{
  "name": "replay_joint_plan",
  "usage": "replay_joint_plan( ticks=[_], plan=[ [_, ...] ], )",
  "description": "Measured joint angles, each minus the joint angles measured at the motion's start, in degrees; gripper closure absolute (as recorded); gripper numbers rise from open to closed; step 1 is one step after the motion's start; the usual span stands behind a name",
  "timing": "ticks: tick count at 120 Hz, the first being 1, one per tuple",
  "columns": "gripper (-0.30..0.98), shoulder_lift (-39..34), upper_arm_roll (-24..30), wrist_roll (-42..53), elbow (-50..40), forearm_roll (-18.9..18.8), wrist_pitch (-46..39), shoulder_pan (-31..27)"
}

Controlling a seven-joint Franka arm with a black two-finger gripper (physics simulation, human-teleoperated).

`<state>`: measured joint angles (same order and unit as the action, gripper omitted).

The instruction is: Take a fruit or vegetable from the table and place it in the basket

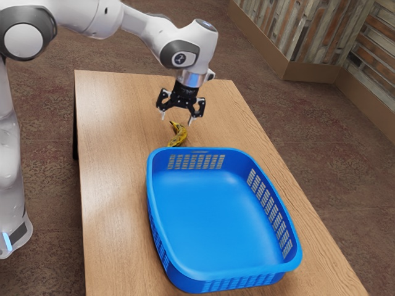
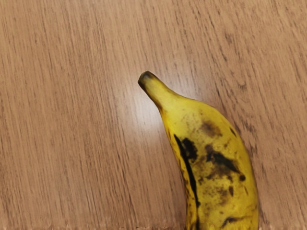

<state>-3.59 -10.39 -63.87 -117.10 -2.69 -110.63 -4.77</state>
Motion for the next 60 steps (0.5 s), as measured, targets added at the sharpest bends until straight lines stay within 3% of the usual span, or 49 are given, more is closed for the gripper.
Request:
replay_joint_plan(
  ticks=[22, 60],
  plan=[
    [0.03, 1.0, 0.1, 0.6, -0.1, 3.0, -3.3, 0.5],
    [0.03, 1.6, 0.3, 1.3, 0.0, 3.8, -4.8, 0.2]
  ],
)
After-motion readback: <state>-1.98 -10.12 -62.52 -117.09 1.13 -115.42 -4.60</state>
